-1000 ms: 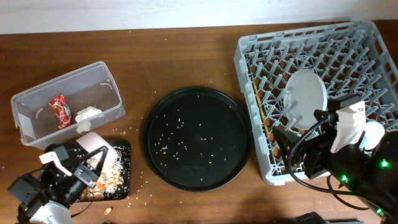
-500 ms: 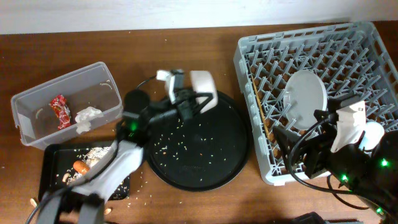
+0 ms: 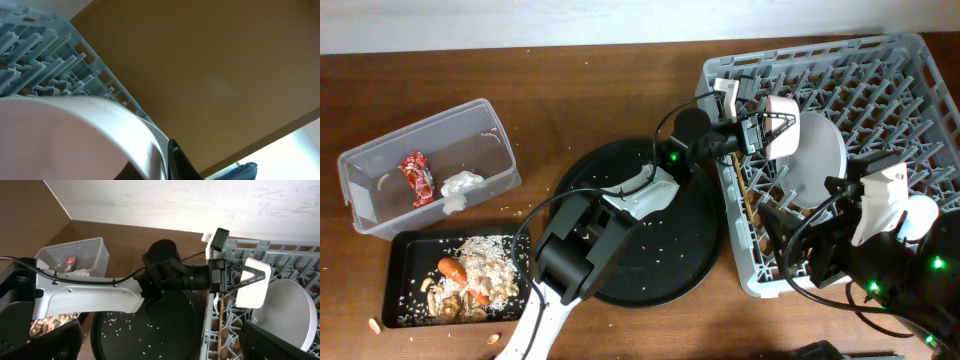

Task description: Sort waste into correct bins and load items into the dishwasher rack

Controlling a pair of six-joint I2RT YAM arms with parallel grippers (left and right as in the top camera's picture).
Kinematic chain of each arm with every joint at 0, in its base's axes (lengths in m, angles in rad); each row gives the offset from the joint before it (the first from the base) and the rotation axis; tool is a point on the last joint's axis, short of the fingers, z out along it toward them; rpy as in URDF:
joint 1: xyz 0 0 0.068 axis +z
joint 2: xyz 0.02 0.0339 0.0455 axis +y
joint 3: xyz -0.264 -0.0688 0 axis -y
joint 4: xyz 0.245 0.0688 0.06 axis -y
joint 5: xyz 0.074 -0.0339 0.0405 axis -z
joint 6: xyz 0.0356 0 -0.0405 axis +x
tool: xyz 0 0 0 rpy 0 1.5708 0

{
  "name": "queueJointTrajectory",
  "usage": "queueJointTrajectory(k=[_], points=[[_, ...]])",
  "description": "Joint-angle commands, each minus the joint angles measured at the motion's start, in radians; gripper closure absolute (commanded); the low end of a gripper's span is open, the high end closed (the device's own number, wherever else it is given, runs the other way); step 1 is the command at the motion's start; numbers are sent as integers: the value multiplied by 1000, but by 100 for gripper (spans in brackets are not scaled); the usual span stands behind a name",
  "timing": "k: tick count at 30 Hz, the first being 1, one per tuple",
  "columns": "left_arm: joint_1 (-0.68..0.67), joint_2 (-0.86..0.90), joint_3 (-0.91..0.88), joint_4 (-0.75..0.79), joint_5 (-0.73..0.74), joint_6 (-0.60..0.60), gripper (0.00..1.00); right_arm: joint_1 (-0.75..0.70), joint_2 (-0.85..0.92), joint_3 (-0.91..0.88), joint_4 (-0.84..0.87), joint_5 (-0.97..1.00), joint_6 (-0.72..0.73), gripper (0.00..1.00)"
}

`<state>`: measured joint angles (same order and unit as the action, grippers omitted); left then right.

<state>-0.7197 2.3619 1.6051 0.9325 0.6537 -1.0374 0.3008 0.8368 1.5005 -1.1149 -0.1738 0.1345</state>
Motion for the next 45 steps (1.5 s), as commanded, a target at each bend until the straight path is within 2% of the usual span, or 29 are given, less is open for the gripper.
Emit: queueJointTrajectory(k=[1, 2, 8, 10, 11, 12, 13, 14, 15, 17, 20, 21, 23, 24, 26, 27, 28, 29, 31, 34, 37, 40, 41, 42, 43, 44, 45], points=[[18, 5, 22, 9, 34, -10, 48, -1, -3, 3, 2, 5, 1, 1], [33, 5, 22, 9, 53, -10, 1, -1, -3, 3, 2, 5, 1, 1], [143, -10, 22, 77, 310, -31, 1, -1, -3, 3, 2, 5, 1, 1], [143, -55, 22, 19, 337, 55, 1, -1, -3, 3, 2, 5, 1, 1], [136, -94, 22, -235, 310, 196, 1, -1, -3, 3, 2, 5, 1, 1], [131, -114, 22, -441, 250, 287, 1, -1, -3, 3, 2, 5, 1, 1], [106, -163, 24, -897, -18, 489, 1, -1, -3, 3, 2, 5, 1, 1], [74, -200, 40, -1043, -134, 605, 1, -1, -3, 3, 2, 5, 1, 1], [29, -253, 83, -1181, -318, 734, 1, -1, -3, 3, 2, 5, 1, 1], [-14, -320, 121, -1256, -457, 851, 1, -1, -3, 3, 2, 5, 1, 1], [6, -432, 124, -1346, -473, 900, 1, -1, -3, 3, 2, 5, 1, 1], [50, -533, 127, -1475, -525, 901, 1, -1, -3, 3, 2, 5, 1, 1], [118, -665, 133, -1738, -760, 901, 0, -1, -3, 3, 2, -10, 2, 1], [182, -748, 134, -1932, -874, 895, 1, -1, -3, 3, 3, -62, 27, 1], [387, -901, 134, -2206, -879, 893, 1, 0, 34, 3, 71, -137, 44, 1], [485, -961, 134, -2265, -879, 893, 1, 0, 98, 3, 40, -83, 95, 1], [613, -1034, 134, -2311, -879, 894, 1, 0, 246, 3, -32, 124, 176, 1], [662, -1061, 134, -2315, -879, 893, 1, -2, 306, 3, -42, 201, 234, 1], [745, -1121, 134, -2316, -879, 894, 1, -52, 570, 3, -7, 264, 466, 33], [745, -1127, 134, -2318, -879, 894, 1, -164, 779, 3, 36, 257, 710, 43], [745, -1127, 134, -2318, -879, 893, 1, -303, 820, -3, 33, 227, 784, 43], [745, -1127, 134, -2318, -879, 893, 1, -343, 890, -10, 5, 224, 783, 44], [745, -1127, 134, -2318, -879, 893, 1, -340, 928, -10, 0, 223, 782, 51], [745, -1127, 134, -2318, -879, 893, 1, -338, 945, -10, 1, 224, 756, 67], [745, -1127, 134, -2318, -879, 894, 1, -335, 947, -10, 10, 224, 734, 79], [745, -1127, 134, -2318, -879, 893, 1, -333, 940, 0, 14, 244, 661, 96], [745, -1127, 134, -2318, -879, 894, 1, -333, 917, 23, 1, 294, 610, 96]])
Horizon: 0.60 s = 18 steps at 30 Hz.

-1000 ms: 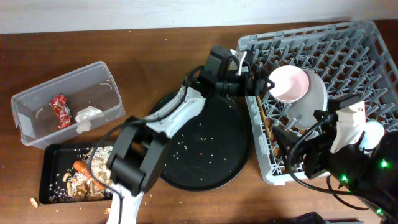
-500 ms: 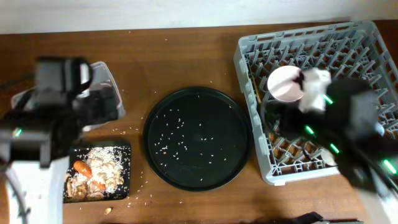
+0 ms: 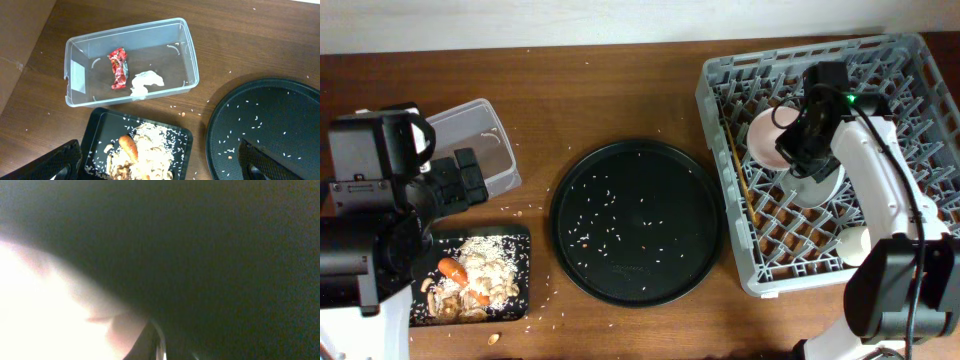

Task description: Sort waste into correct bins and load items into the dishwasher rack

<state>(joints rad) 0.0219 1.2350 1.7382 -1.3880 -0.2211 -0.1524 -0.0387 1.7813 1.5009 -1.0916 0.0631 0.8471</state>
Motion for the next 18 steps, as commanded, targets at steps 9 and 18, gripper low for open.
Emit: queueJointTrajectory(k=[9, 18], points=[[3, 0, 1, 3, -4, 8, 1, 464, -92, 31, -51, 1205, -322, 96], [3, 0, 1, 3, -4, 8, 1, 474, 249, 29, 138, 1388, -701, 96]])
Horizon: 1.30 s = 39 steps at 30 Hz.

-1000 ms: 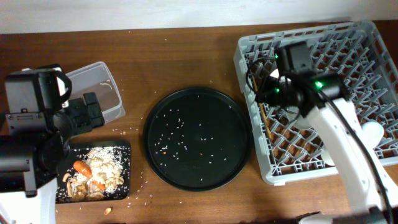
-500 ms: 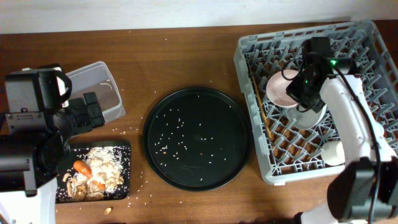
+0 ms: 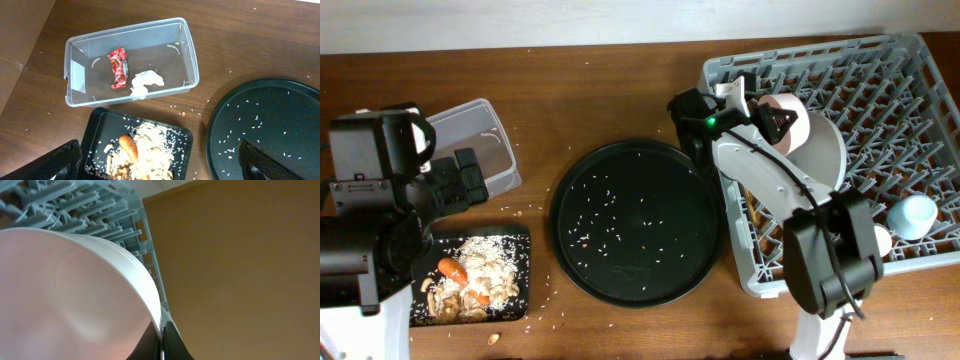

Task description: Sort waste into correct bins and load items into the dishwasher rack

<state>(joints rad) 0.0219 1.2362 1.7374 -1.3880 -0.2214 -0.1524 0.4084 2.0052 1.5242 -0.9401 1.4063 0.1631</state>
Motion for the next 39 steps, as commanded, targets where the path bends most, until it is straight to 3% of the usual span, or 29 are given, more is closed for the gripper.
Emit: queueJointTrajectory(k=[1, 2, 3, 4, 5, 6, 10, 12, 13, 15, 16, 18, 21, 23, 25, 27, 28, 30, 34, 35, 39], points=[[3, -2, 2, 3, -4, 8, 1, 55, 25, 6, -22, 40, -17, 96], [3, -2, 2, 3, -4, 8, 1, 99, 25, 6, -49, -8, -17, 95], [3, -2, 2, 3, -4, 8, 0, 138, 25, 6, -87, -57, -16, 80], [3, -2, 2, 3, -4, 8, 1, 177, 23, 6, -119, -60, 26, 43], [3, -2, 2, 3, -4, 9, 1, 196, 12, 7, -121, -74, 55, 21], [3, -2, 2, 3, -4, 8, 1, 223, -29, 31, -119, -129, 60, 13], [3, -2, 2, 3, -4, 8, 1, 231, -280, 195, -185, -527, 64, 10], [3, -2, 2, 3, -4, 9, 1, 267, -436, 298, -282, -911, 106, 9], [3, -2, 2, 3, -4, 9, 1, 307, -540, 331, -275, -1133, 108, 0], [3, -2, 2, 3, -4, 8, 1, 403, -708, 334, -215, -1386, 108, 1], [3, -2, 2, 3, -4, 8, 1, 442, -772, 334, -242, -1418, 72, 1], [3, -2, 2, 3, -4, 8, 1, 449, -906, 334, -375, -1281, 6, 2], [3, -2, 2, 3, -4, 9, 1, 449, -1074, 323, -486, -1108, 83, 1], [3, -2, 2, 3, -4, 8, 1, 243, -1176, 177, -368, -1099, 81, 1], [3, -2, 2, 3, -4, 8, 1, 2, -1286, -85, -146, -1221, 81, 1], [3, -2, 2, 3, -4, 8, 1, -215, -1498, -552, 143, -1388, 81, 1], [3, -2, 2, 3, -4, 8, 0, -270, -1613, -724, 164, -1395, 81, 1], [3, -2, 2, 2, -4, 8, 1, -333, -1830, -1020, 321, -1404, 82, 1], [3, -2, 2, 2, -4, 9, 1, -366, -2002, -1400, 732, -1425, 81, 1], [3, -2, 2, 2, -4, 8, 1, -366, -2002, -1470, 837, -1425, 81, 1], [3, -2, 2, 2, -4, 9, 0, -365, -2000, -1519, 863, -1418, 81, 1]])
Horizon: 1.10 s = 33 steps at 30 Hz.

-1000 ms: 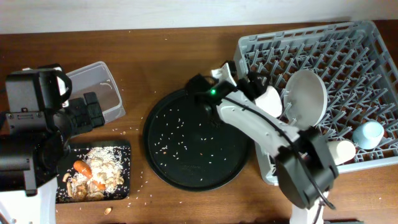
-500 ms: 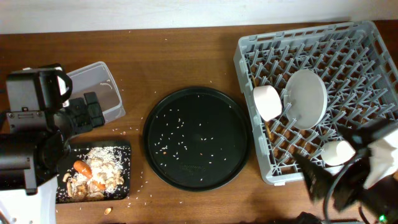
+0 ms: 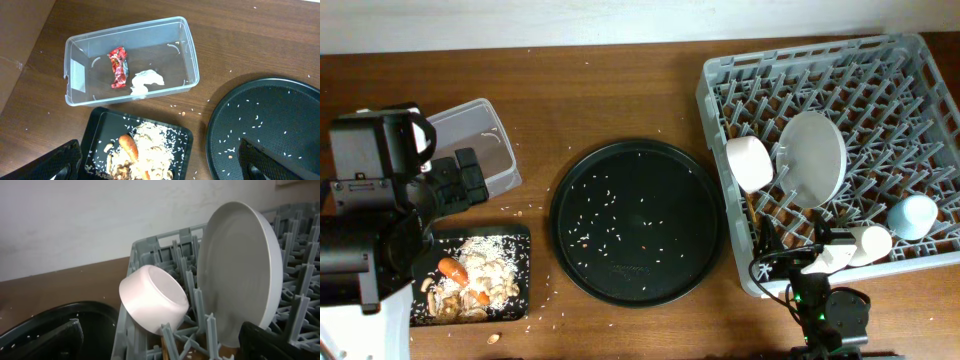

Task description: Sort waste into correct bins and load items into the dishwasher rack

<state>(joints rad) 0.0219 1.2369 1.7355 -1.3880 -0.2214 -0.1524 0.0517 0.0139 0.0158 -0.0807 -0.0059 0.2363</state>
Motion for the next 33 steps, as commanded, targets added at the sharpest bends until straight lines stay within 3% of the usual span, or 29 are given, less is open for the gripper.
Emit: queueJointTrajectory(k=[1, 6, 9, 11, 13, 15, 17, 22, 24, 26, 33], points=[[3, -2, 3, 2, -4, 8, 1, -8, -8, -10, 4, -6, 8, 1], [-6, -4, 1, 2, -5, 9, 1, -8, -8, -10, 4, -6, 8, 1], [-89, -124, -63, 21, -50, 27, 1, -8, -8, -10, 4, -6, 8, 1], [-138, -290, -282, 283, -43, 27, 1, -8, -8, -10, 4, -6, 8, 1], [-197, -565, -715, 752, 5, 28, 1, -8, -8, -10, 4, -6, 8, 1], [-239, -788, -1036, 984, 24, 27, 1, -8, -8, -10, 4, -6, 8, 1], [-242, -980, -1260, 1077, 39, 28, 1, -8, -8, -10, 4, -6, 8, 1], [-242, -1231, -1623, 1287, -11, 35, 1, -8, -8, -10, 4, -6, 8, 1], [-241, -1233, -1727, 1403, -11, 34, 1, -8, -8, -10, 4, -6, 8, 1], [-229, -1232, -1727, 1327, -11, 35, 1, -8, -8, -10, 4, -6, 8, 1], [-229, -1232, -1727, 1327, -10, 35, 1, -8, -8, -10, 4, -6, 8, 1]])
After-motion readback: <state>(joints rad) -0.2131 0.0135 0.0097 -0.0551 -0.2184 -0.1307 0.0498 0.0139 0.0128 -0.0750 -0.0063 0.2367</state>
